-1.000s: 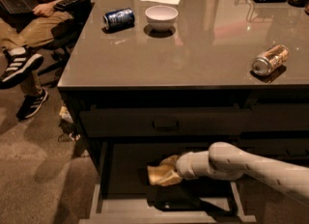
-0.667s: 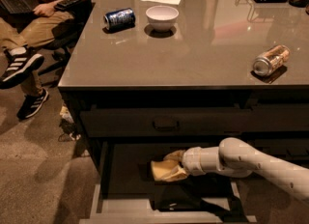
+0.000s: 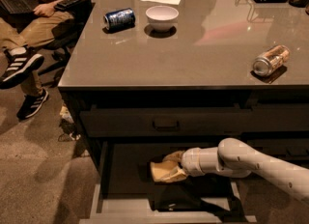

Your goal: Pick sponge from middle drawer and place on counter

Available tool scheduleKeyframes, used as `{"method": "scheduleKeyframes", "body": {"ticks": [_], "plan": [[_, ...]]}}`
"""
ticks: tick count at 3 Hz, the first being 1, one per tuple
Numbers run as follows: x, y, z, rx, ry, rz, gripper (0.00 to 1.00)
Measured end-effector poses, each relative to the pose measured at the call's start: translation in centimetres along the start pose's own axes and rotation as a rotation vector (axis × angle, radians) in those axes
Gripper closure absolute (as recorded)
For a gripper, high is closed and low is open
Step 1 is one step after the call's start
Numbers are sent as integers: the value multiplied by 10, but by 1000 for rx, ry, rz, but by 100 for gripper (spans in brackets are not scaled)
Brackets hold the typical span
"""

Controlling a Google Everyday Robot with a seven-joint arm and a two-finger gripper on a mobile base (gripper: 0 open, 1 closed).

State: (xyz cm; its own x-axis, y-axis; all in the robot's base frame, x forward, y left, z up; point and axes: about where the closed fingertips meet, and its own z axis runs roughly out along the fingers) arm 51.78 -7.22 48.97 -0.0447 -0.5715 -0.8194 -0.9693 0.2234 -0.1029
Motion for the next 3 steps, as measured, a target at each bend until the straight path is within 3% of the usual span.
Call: {"method": "scheduleKeyframes", "body": {"ticks": [1,3], "plan": [[-35,-9,-57,102,-56,-135,100],[-120,-22,-178,298,-84,-424,100]]}}
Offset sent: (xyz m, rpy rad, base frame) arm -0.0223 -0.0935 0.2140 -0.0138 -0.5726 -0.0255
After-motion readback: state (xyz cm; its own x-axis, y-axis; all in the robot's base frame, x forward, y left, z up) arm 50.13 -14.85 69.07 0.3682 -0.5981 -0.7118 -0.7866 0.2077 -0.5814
